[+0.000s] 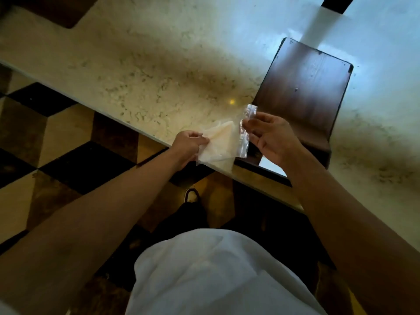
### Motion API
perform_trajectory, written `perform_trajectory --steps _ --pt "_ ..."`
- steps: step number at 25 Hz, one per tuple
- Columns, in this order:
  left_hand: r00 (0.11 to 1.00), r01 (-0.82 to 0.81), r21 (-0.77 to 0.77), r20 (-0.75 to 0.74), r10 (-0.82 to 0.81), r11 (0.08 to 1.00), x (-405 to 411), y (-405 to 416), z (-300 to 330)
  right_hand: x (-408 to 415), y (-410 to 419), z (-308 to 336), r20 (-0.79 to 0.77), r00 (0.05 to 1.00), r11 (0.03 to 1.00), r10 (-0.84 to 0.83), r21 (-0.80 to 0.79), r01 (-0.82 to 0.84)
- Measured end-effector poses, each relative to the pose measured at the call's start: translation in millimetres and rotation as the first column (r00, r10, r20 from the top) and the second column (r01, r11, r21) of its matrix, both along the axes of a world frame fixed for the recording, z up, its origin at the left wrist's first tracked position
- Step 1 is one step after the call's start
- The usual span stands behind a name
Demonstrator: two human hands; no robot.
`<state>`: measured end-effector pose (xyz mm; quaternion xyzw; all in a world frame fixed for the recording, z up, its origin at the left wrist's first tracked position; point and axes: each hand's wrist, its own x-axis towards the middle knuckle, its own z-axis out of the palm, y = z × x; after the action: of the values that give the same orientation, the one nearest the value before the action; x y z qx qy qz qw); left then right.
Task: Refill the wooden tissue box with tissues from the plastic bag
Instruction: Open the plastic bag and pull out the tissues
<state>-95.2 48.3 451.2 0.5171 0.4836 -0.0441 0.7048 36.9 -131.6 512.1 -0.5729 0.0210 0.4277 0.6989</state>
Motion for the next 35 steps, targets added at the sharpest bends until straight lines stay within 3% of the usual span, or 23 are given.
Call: perform_trajectory --steps 4,8,11,17,23,28,35 --pt "0.980 0.188 0.111 -0.087 -0.179 0.976 21.5 17.3 -15.4 -8.2 28.4 1.6 0.016 0.995 0.991 -0.094 -0.097 0.096" --pt "0.898 0.440 0.279 -0.130 -0.420 0.854 26.0 26.3 -22.5 -18.8 48.1 8.1 0.053 0.992 0.981 -0.111 -0.155 0.118" --pt "0.858 0.508 0.397 -0.149 -0.493 0.764 28.9 28.4 -21.0 -19.0 55.3 14.2 0.076 0.991 0.975 -0.111 -0.185 0.124" --pt "0.902 0.428 0.402 -0.129 -0.413 0.810 30.7 30.8 -5.6 -21.1 60.2 24.7 0.052 0.993 0.975 -0.105 -0.189 0.113" --pt "0.943 0.229 0.485 0.104 -0.316 0.844 30.4 26.1 47.9 -21.7 53.1 26.2 0.049 0.999 0.974 -0.021 -0.224 0.031" --pt "0.916 0.203 0.433 0.232 -0.326 0.878 35.6 16.2 75.0 -16.7 53.0 32.2 0.056 0.995 0.960 0.082 -0.272 -0.064" --pt "0.900 0.208 0.407 0.277 -0.338 0.889 40.5 20.8 80.4 -12.0 46.1 39.4 0.087 0.991 0.970 0.104 -0.229 -0.082"
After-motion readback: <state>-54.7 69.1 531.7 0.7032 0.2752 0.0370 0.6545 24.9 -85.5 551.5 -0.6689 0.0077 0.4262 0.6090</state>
